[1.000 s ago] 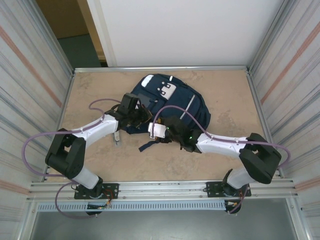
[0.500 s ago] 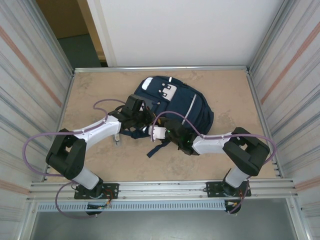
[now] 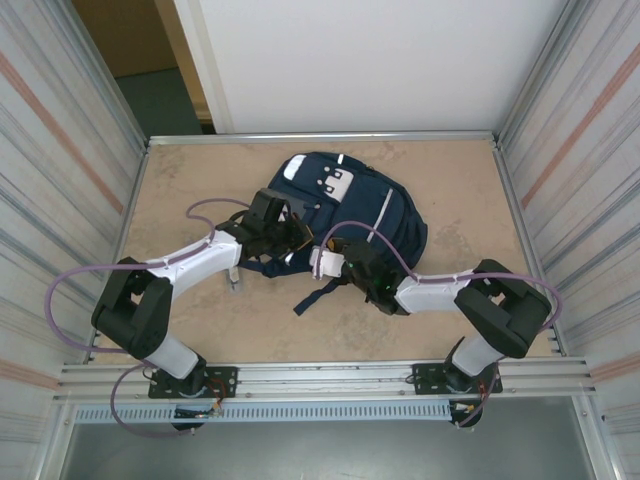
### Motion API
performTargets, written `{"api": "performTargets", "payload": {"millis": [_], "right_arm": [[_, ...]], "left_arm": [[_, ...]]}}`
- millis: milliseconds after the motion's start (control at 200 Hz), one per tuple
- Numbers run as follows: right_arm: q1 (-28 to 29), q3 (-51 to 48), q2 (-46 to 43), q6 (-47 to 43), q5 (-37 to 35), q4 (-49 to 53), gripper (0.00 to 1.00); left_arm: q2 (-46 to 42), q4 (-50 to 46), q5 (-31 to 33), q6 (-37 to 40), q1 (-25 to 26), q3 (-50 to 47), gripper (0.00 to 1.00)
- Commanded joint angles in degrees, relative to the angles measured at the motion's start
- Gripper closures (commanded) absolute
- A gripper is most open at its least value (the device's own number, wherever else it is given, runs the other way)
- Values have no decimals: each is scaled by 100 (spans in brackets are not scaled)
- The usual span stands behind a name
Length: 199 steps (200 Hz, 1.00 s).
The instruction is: Pack the student bag
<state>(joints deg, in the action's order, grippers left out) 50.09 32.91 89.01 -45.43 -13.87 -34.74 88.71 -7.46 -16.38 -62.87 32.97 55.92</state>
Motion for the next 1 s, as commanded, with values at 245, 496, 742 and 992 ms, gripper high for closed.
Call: {"api": "performTargets", "payload": {"millis": [245, 496, 742, 992], "right_arm": [[-184, -111, -304, 973, 479, -272, 82], [-467, -6, -786, 2573, 869, 571, 75], [-530, -238, -903, 2771, 1215, 627, 84], [-585, -171, -897, 2656, 1685, 766, 68]], "left_arm": [[-151, 218, -129, 8, -104, 135, 100], [-91, 385, -164, -74, -152, 3, 100], [65, 509, -368, -120, -140, 57, 100], [168, 578, -472, -146, -124, 29, 100]]}}
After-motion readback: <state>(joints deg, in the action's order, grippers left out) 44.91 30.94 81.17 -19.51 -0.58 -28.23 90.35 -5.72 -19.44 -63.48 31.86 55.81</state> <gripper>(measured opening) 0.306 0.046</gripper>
